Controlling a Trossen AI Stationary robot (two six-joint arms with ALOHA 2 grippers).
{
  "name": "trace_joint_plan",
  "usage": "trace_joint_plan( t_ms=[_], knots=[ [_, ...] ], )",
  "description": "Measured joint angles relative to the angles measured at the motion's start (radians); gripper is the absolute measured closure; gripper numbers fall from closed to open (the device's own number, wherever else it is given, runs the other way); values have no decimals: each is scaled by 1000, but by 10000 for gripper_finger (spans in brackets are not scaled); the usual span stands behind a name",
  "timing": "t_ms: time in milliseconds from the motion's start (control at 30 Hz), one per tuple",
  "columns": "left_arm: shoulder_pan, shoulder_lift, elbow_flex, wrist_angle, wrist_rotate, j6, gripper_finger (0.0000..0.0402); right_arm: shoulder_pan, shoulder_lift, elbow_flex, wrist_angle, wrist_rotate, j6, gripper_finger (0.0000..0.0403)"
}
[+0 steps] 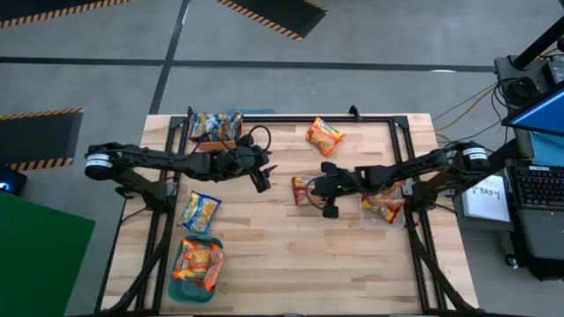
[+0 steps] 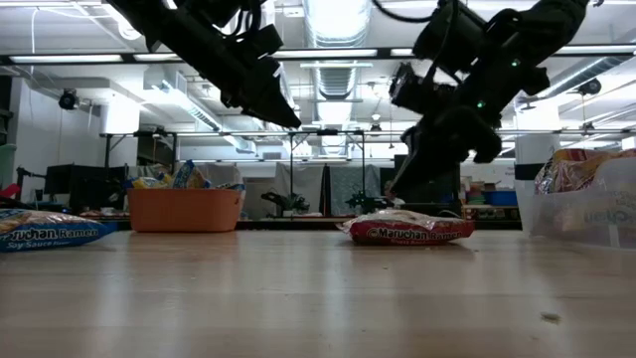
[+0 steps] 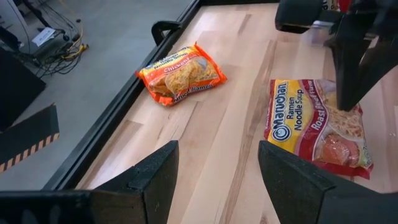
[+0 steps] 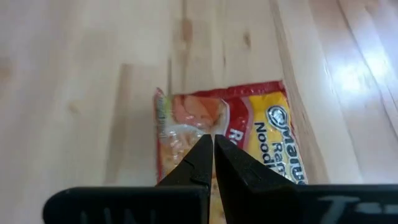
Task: Sort Maruchan noodles
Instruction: Put the red noodle pack into the transparent bin
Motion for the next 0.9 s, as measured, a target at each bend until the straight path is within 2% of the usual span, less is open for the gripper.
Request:
trace_joint_plan(
  t_ms=[133, 367, 533, 667, 900],
  knots=[
    [0, -1, 0, 1, 0, -3, 198, 0, -72, -54, 62, -43, -7, 394],
    [0, -2, 0, 8, 0, -11, 198, 0, -206, -168, 167, -45, -7, 394],
    [-2, -2, 0, 8, 0, -22, 198, -4, -278, -227, 207, -21, 64, 394],
    [-2, -2, -1, 11, 31, -43, 198, -11, -301, -225, 170, 86, 165, 394],
    [-2, 43, -8, 56, 139, -45, 198, -59, -288, -155, -45, 97, 264, 394]
  ],
)
